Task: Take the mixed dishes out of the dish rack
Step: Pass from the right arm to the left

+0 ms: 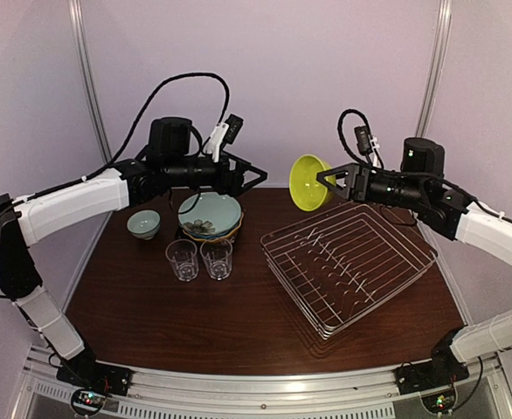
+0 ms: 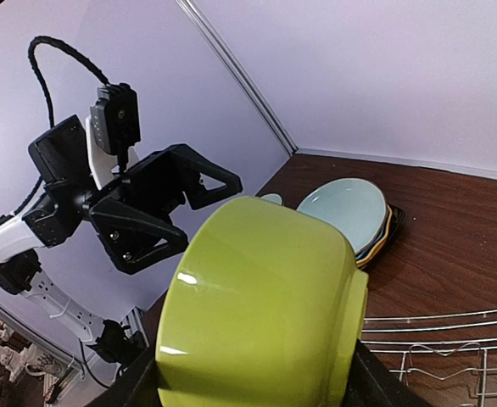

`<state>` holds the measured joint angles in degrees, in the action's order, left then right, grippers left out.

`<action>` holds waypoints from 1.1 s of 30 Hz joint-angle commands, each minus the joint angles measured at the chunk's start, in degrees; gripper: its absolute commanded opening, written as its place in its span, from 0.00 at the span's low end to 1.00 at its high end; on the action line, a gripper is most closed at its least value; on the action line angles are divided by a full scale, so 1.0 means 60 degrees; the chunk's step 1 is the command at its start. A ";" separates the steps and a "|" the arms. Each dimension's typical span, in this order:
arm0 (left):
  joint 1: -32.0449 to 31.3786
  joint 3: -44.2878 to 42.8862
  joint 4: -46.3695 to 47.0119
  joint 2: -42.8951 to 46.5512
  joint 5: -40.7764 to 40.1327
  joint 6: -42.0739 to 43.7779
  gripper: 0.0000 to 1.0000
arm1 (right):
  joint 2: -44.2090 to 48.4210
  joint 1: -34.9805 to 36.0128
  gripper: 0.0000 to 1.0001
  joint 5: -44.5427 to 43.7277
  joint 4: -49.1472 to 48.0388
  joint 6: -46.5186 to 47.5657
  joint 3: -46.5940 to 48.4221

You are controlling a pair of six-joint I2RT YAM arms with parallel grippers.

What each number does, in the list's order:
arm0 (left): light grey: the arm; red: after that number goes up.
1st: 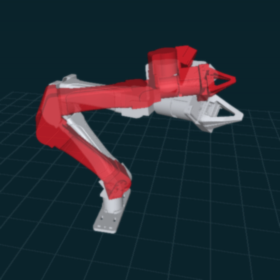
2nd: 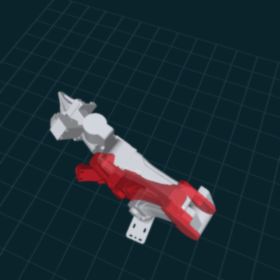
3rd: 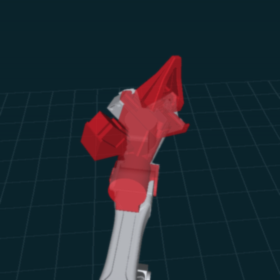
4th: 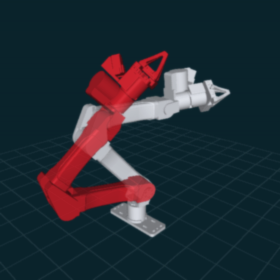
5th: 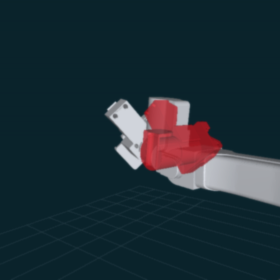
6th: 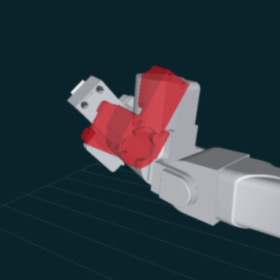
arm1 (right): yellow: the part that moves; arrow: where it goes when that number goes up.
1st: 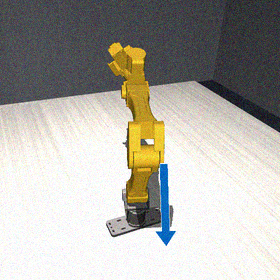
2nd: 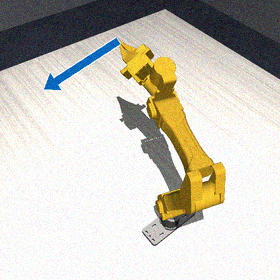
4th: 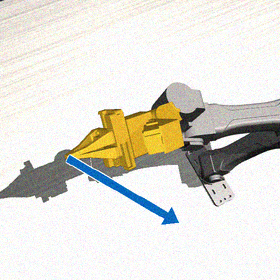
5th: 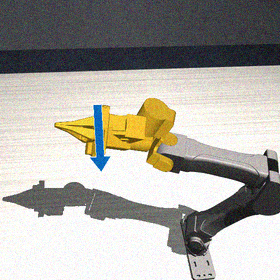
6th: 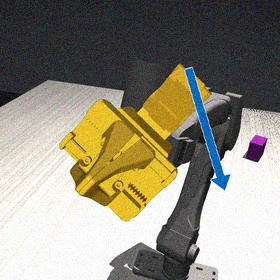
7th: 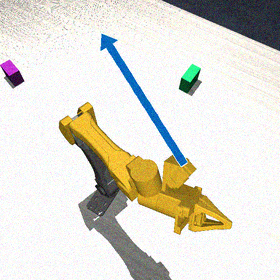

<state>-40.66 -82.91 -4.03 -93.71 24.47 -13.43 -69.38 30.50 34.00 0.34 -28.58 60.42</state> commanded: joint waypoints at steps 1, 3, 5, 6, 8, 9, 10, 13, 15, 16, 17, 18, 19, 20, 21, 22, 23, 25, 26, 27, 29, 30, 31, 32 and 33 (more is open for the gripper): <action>-0.0195 -0.0594 0.0599 -0.0358 0.0294 -0.0505 0.76 | 0.0332 0.0044 0.53 0.0755 -0.1586 -0.0815 -0.0328; -0.0251 -0.0745 0.0599 -0.0559 0.0343 -0.0640 0.73 | 0.0276 0.0043 0.53 0.0947 -0.1937 -0.1056 -0.0446; -0.0293 -0.0893 0.0592 -0.0706 0.0350 -0.0746 0.72 | 0.0236 0.0043 0.53 0.1063 -0.2349 -0.1356 -0.0601; -0.0297 -0.0934 0.0596 -0.0744 0.0333 -0.0835 0.71 | 0.0239 0.0056 0.53 0.1082 -0.2562 -0.1526 -0.0695; -0.0325 -0.0932 0.1061 -0.0825 0.0363 -0.1136 0.68 | 0.0255 0.0058 0.52 0.1063 -0.2920 -0.1787 -0.0853; -0.0358 -0.0928 0.1217 -0.0860 0.0384 -0.1258 0.67 | 0.0252 0.0064 0.52 0.1034 -0.3040 -0.1908 -0.0917; -0.0400 -0.0942 0.1330 -0.0896 0.0382 -0.1311 0.66 | 0.0242 0.0059 0.52 0.1016 -0.3160 -0.2003 -0.0978; -0.0586 -0.1066 0.1486 -0.1017 0.0309 -0.1323 0.64 | 0.0176 0.0085 0.52 0.1073 -0.3756 -0.2460 -0.1189; -0.0686 -0.1186 0.1542 -0.1134 0.0360 -0.1310 0.61 | 0.0128 0.0116 0.52 0.1125 -0.4165 -0.2811 -0.1330; -0.0723 -0.1231 0.1581 -0.1203 0.0404 -0.1282 0.59 | 0.0111 0.0126 0.52 0.1137 -0.4296 -0.2902 -0.1370; -0.0756 -0.1259 0.1624 -0.1261 0.0430 -0.1285 0.57 | 0.0102 0.0140 0.52 0.1137 -0.4417 -0.2976 -0.1404; -0.0765 -0.1275 0.1668 -0.1301 0.0422 -0.1329 0.54 | 0.0095 0.0152 0.52 0.1120 -0.4493 -0.3023 -0.1432; -0.0766 -0.1301 0.1712 -0.1337 0.0412 -0.1390 0.51 | 0.0071 0.0160 0.52 0.1093 -0.4550 -0.3060 -0.1454; -0.0765 -0.1342 0.1725 -0.1387 0.0391 -0.1463 0.48 | 0.0048 0.0188 0.52 0.1074 -0.4579 -0.3100 -0.1475; -0.0766 -0.1393 0.1734 -0.1454 0.0388 -0.1518 0.46 | 0.0037 0.0201 0.52 0.1065 -0.4657 -0.3158 -0.1504; -0.0765 -0.1457 0.1751 -0.1515 0.0421 -0.1569 0.44 | 0.0023 0.0211 0.52 0.1051 -0.4784 -0.3235 -0.1545; -0.0776 -0.1523 0.1752 -0.1576 0.0450 -0.1638 0.43 | 0.0010 0.0205 0.52 0.1033 -0.4897 -0.3292 -0.1589; -0.0781 -0.1624 0.1742 -0.1681 0.0438 -0.1723 0.41 | -0.0025 0.0226 0.51 0.1000 -0.5082 -0.3414 -0.1638; -0.0781 -0.1657 0.1741 -0.1714 0.0421 -0.1761 0.39 | -0.0023 0.0235 0.51 0.0986 -0.5163 -0.3457 -0.1654; -0.0774 -0.1695 0.1734 -0.1735 0.0419 -0.1792 0.37 | -0.0037 0.0234 0.51 0.0973 -0.5218 -0.3499 -0.1661; -0.0781 -0.1752 0.1700 -0.1779 0.0370 -0.1832 0.32 | -0.0054 0.0249 0.51 0.0930 -0.5242 -0.3518 -0.1662; -0.0781 -0.1774 0.1674 -0.1791 0.0332 -0.1834 0.28 | -0.0047 0.0256 0.51 0.0888 -0.5231 -0.3514 -0.1670; -0.0781 -0.1782 0.1654 -0.1785 0.0304 -0.1845 0.23 | -0.0039 0.0249 0.51 0.0840 -0.5191 -0.3484 -0.1676; -0.0781 -0.1794 0.1635 -0.1784 0.0271 -0.1848 0.19 | -0.0050 0.0249 0.52 0.0781 -0.5133 -0.3440 -0.1684; -0.0781 -0.1819 0.1600 -0.1795 0.0230 -0.1861 0.15 | -0.0043 0.0248 0.52 0.0724 -0.5075 -0.3389 -0.1678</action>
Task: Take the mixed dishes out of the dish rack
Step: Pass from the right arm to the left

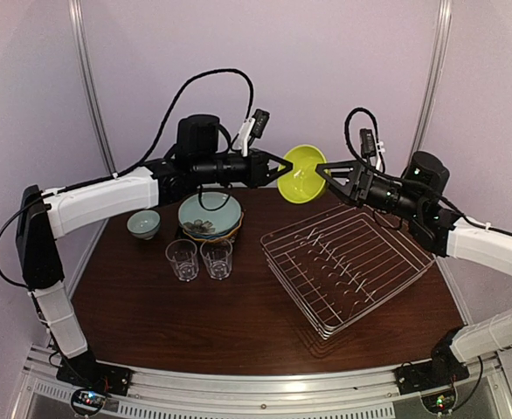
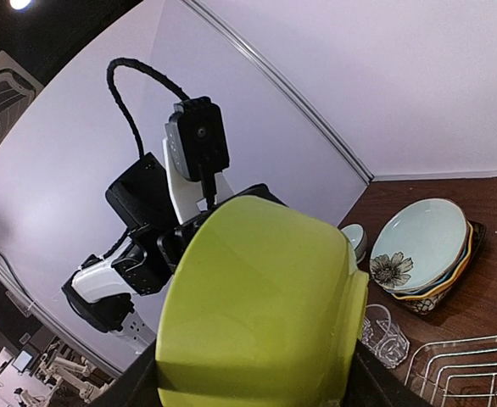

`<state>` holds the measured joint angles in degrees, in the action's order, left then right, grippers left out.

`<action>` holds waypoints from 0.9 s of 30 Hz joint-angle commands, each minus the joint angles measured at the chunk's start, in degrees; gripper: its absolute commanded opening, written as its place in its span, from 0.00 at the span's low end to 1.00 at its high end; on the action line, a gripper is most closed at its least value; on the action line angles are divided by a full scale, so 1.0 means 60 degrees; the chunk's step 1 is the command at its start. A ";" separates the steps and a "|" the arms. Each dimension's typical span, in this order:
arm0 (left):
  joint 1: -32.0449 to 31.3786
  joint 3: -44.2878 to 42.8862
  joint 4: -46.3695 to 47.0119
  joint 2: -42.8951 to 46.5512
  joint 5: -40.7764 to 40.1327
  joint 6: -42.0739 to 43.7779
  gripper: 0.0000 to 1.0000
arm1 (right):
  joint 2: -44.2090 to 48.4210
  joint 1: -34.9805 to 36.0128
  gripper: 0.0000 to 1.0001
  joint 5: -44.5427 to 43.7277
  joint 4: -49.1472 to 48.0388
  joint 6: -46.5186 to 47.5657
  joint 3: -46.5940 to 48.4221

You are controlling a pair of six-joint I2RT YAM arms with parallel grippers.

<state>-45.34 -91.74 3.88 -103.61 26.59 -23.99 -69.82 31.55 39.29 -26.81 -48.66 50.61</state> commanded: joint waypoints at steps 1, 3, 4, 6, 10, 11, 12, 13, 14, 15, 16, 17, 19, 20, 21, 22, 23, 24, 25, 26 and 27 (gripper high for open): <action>-0.0002 -0.0373 0.0235 -0.0148 -0.0159 -0.0116 0.12 | 0.0022 0.0074 0.52 -0.0212 -0.0479 0.0002 -0.0053; -0.0001 -0.0461 0.0067 -0.0148 -0.0222 -0.0140 0.05 | 0.0003 0.0075 0.53 -0.0322 -0.0360 0.0093 -0.0067; -0.0002 -0.0514 -0.0041 -0.0161 -0.0304 -0.0161 0.02 | -0.0005 0.0074 0.54 -0.0355 -0.0352 0.0099 -0.0092; -0.0002 -0.0597 -0.0207 -0.0163 -0.0371 -0.0184 0.00 | -0.0008 0.0075 0.56 -0.0404 -0.0367 0.0096 -0.0114; -0.0002 -0.0763 -0.0550 -0.0164 -0.0487 -0.0251 0.00 | -0.0011 0.0077 0.68 -0.0503 -0.0204 0.0152 -0.0088; 0.0011 -0.0808 -0.0596 -0.0165 -0.0491 -0.0283 0.00 | 0.0000 0.0080 0.74 -0.0550 -0.0084 0.0198 -0.0065; 0.0044 -0.0852 -0.0602 -0.0174 -0.0486 -0.0311 0.00 | 0.0009 0.0074 0.80 -0.0600 0.0076 0.0283 -0.0026; 0.0087 -0.0881 -0.0837 -0.0177 -0.0478 -0.0358 0.00 | 0.0019 0.0074 0.85 -0.0663 0.0321 0.0388 0.0025; 0.0174 -0.0903 -0.0936 -0.0166 -0.0433 -0.0423 0.00 | 0.0065 0.0074 0.90 -0.0755 0.0564 0.0534 0.0086; 0.0269 -0.0920 -0.1001 -0.0156 -0.0383 -0.0539 0.00 | 0.0114 0.0074 0.95 -0.0880 0.0882 0.0702 0.0154; 0.0377 -0.0914 -0.1125 -0.0138 -0.0373 -0.0623 0.00 | 0.0177 0.0074 0.99 -0.1018 0.1169 0.0888 0.0227; 0.0478 -0.0907 -0.1204 -0.0103 -0.0381 -0.0676 0.00 | 0.0244 0.0074 0.99 -0.1136 0.1454 0.1076 0.0292; 0.0670 -0.0856 -0.1368 -0.0002 -0.0465 -0.0676 0.00 | 0.0389 0.0059 1.00 -0.1342 0.1917 0.1365 0.0383; 0.0767 -0.0787 -0.1434 0.0053 -0.0501 -0.0675 0.00 | 0.0450 0.0052 1.00 -0.1437 0.2117 0.1498 0.0418; 0.0882 -0.0738 -0.1481 0.0111 -0.0512 -0.0702 0.00 | 0.0503 0.0045 1.00 -0.1551 0.2294 0.1612 0.0443; 0.1032 -0.0680 -0.1525 0.0170 -0.0508 -0.0748 0.00 | 0.0552 0.0032 1.00 -0.1633 0.2468 0.1719 0.0479; 0.1168 -0.0589 -0.1558 0.0243 -0.0526 -0.0818 0.00 | 0.0598 0.0026 1.00 -0.1708 0.2630 0.1811 0.0503; 0.1337 -0.0500 -0.1568 0.0335 -0.0534 -0.0898 0.00 | 0.0640 -0.0009 1.00 -0.1757 0.2770 0.1913 0.0527; 0.1512 -0.0385 -0.1569 0.0430 -0.0546 -0.0952 0.00 | 0.0695 -0.0034 1.00 -0.1802 0.2915 0.1997 0.0553; 0.1684 -0.0268 -0.1584 0.0536 -0.0575 -0.0986 0.00 | 0.0711 -0.0031 1.00 -0.1837 0.3031 0.2077 0.0571; 0.1870 -0.0158 -0.1615 0.0648 -0.0654 -0.1016 0.00 | 0.0752 -0.0062 1.00 -0.1861 0.3144 0.2154 0.0592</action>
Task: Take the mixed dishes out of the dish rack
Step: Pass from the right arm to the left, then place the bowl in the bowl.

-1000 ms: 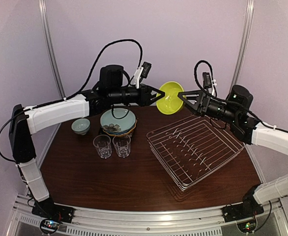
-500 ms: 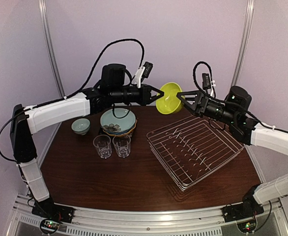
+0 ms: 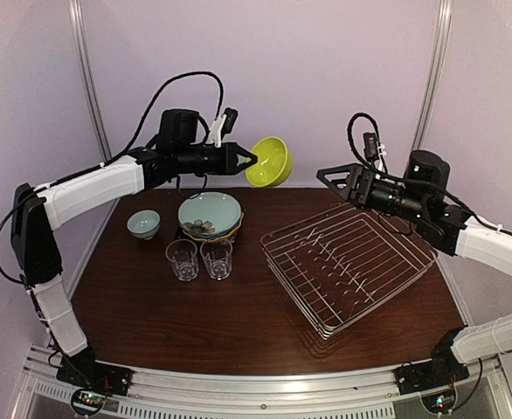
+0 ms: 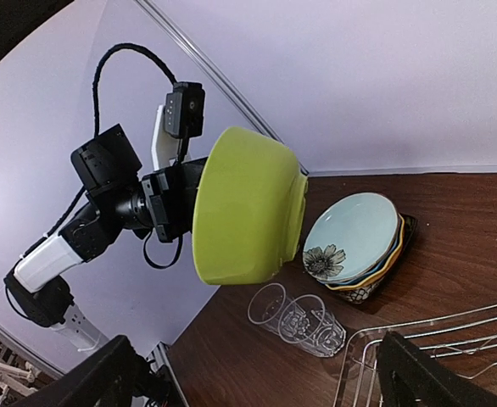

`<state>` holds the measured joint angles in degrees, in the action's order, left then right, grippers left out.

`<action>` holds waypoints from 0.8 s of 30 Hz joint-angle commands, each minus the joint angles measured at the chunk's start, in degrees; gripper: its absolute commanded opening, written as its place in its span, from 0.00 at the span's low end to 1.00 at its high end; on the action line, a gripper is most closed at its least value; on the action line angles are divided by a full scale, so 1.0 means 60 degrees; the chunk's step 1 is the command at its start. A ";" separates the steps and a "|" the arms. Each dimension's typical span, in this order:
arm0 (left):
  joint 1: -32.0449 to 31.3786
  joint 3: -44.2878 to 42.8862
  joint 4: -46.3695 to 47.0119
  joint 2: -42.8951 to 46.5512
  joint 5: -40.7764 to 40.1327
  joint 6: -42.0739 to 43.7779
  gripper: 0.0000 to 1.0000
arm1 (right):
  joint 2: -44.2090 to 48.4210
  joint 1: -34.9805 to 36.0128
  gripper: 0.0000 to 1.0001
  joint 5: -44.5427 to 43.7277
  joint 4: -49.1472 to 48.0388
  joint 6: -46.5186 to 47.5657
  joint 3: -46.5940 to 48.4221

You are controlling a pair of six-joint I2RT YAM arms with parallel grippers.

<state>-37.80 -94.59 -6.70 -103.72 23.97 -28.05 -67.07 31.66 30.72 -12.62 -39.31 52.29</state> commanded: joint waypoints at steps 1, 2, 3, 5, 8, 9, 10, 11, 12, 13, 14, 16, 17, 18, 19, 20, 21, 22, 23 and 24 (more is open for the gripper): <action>0.0853 0.0424 0.0078 0.0825 -0.0351 -0.0348 0.00 | 0.0318 -0.0090 1.00 -0.0456 0.0871 0.0667 0.0321; 0.1040 0.0504 -0.0019 0.0945 -0.0527 -0.0367 0.00 | 0.0350 -0.0104 1.00 -0.0479 0.0959 0.0740 0.0315; 0.1243 0.0591 -0.0151 0.1048 -0.0699 -0.0408 0.00 | 0.0373 -0.0109 1.00 -0.0508 0.1053 0.0801 0.0314; 0.1697 0.0809 -0.0310 0.1268 -0.1004 -0.0555 0.00 | 0.0416 -0.0127 1.00 -0.0580 0.1237 0.0960 0.0333; 0.2411 0.1023 -0.0793 0.1499 -0.1444 -0.0746 0.00 | 0.0461 -0.0135 1.00 -0.0683 0.1528 0.1178 0.0352; 0.2635 0.1033 -0.1047 0.1529 -0.1590 -0.0788 0.00 | 0.0469 -0.0146 1.00 -0.0713 0.1614 0.1233 0.0352; 0.2872 0.1047 -0.1265 0.1540 -0.1718 -0.0808 0.00 | 0.0494 -0.0146 1.00 -0.0728 0.1684 0.1289 0.0352; 0.3072 0.1043 -0.1472 0.1555 -0.1860 -0.0816 0.00 | 0.0491 -0.0149 1.00 -0.0737 0.1742 0.1325 0.0348; 0.3278 0.1050 -0.1686 0.1567 -0.2045 -0.0805 0.00 | 0.0511 -0.0148 1.00 -0.0740 0.1802 0.1368 0.0351; 0.3469 0.1056 -0.1843 0.1569 -0.2191 -0.0803 0.00 | 0.0510 -0.0149 1.00 -0.0771 0.1854 0.1407 0.0348; 0.3715 0.1070 -0.1989 0.1569 -0.2289 -0.0824 0.00 | 0.0521 -0.0150 1.00 -0.0790 0.1910 0.1441 0.0340; 0.4050 0.0957 -0.2426 0.1505 -0.2623 -0.0929 0.00 | 0.0526 -0.0150 1.00 -0.0822 0.1976 0.1496 0.0337; 0.4179 0.0889 -0.2652 0.1430 -0.2776 -0.0940 0.00 | 0.0541 -0.0150 1.00 -0.0847 0.2016 0.1518 0.0323; 0.4297 0.0815 -0.2848 0.1372 -0.2923 -0.0961 0.00 | 0.0545 -0.0150 1.00 -0.0856 0.2027 0.1533 0.0323; 0.4402 0.0765 -0.2997 0.1340 -0.3073 -0.0951 0.00 | 0.0553 -0.0150 1.00 -0.0883 0.2044 0.1552 0.0312; 0.4490 0.0752 -0.3100 0.1292 -0.3176 -0.0937 0.00 | 0.0554 -0.0150 1.00 -0.0879 0.2041 0.1563 0.0308; 0.4573 0.0750 -0.3190 0.1247 -0.3280 -0.0942 0.00 | 0.0557 -0.0150 1.00 -0.0865 0.2043 0.1585 0.0308; 0.4640 0.0742 -0.3300 0.1188 -0.3427 -0.0967 0.00 | 0.0550 -0.0150 1.00 -0.0851 0.2041 0.1598 0.0308; 0.4732 0.0736 -0.3405 0.1117 -0.3537 -0.0996 0.00 | 0.0555 -0.0150 1.00 -0.0849 0.2045 0.1611 0.0308; 0.4846 0.0724 -0.3539 0.1035 -0.3611 -0.1056 0.00 | 0.0565 -0.0144 1.00 -0.0856 0.2045 0.1622 0.0308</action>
<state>-10.35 -88.92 -25.41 -96.01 6.04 -32.95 -64.86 31.09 26.70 -1.17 -30.89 53.04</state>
